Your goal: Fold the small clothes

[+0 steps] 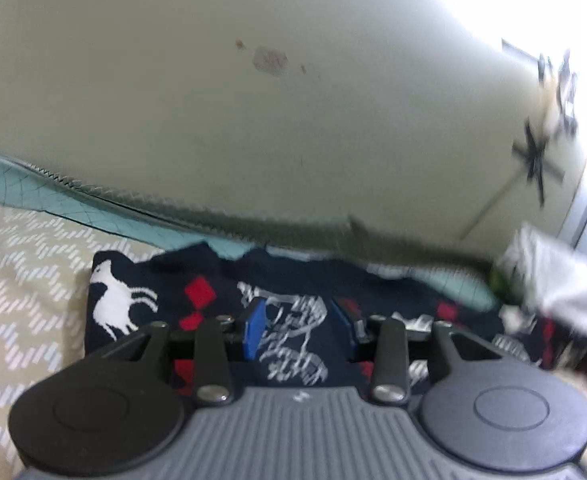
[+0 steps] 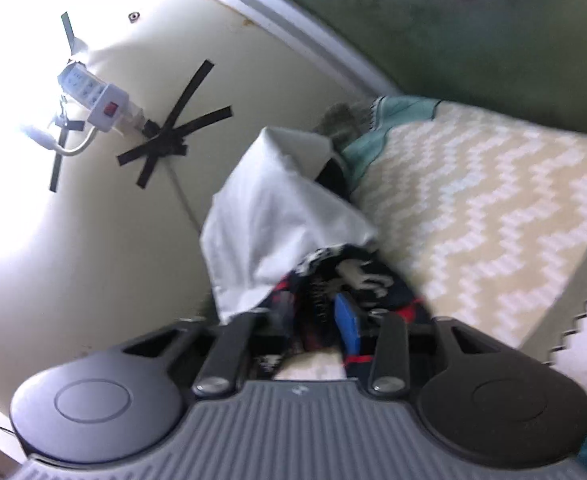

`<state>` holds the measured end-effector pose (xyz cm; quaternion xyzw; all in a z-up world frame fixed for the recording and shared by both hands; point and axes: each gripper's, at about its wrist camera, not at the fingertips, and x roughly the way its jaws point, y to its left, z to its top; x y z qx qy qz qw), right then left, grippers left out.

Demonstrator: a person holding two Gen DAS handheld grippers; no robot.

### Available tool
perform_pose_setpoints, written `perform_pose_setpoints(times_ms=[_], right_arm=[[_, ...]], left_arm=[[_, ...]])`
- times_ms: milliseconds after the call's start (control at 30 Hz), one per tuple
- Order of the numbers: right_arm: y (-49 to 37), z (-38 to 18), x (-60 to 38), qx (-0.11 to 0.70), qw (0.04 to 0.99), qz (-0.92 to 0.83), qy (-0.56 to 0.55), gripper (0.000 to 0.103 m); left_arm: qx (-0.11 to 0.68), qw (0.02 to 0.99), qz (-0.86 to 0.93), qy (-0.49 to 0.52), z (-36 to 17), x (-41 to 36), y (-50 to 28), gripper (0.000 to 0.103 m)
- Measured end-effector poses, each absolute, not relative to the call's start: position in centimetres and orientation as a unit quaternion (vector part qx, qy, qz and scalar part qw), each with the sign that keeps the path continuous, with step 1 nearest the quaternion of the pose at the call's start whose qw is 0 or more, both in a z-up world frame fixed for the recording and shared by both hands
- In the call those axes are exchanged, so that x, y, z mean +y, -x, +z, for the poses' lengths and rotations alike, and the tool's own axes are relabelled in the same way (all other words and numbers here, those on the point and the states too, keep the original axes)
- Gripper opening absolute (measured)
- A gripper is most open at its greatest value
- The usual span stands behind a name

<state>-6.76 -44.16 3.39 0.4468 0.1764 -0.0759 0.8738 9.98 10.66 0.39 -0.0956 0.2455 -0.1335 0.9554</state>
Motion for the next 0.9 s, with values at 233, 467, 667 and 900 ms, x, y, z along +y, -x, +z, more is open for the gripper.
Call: perform_pose_setpoints(times_ms=[233, 467, 667, 900], right_arm=[[1.8, 2.1, -44.8, 0.172, 0.851, -0.110, -0.483, 0.054], [2.7, 5.8, -41.5, 0.140, 0.872, -0.119, -0.455, 0.011], [-0.9, 15.7, -27.4, 0.070, 0.980, 0.018, -0.186, 0.011], [-6.2, 13.0, -7.5, 0.156, 0.935, 0.313, 0.056, 0.017]], left_arm=[[0.289, 0.935, -0.123, 0.165, -0.9, 13.2, -11.7, 0.037], [0.285, 0.929, -0.105, 0.214, -0.5, 15.1, -11.6, 0.037], [0.245, 0.914, -0.145, 0.288, 1.1, 17.5, -10.8, 0.037], [0.202, 0.916, -0.140, 0.316, 2.0, 20.5, -9.9, 0.047]])
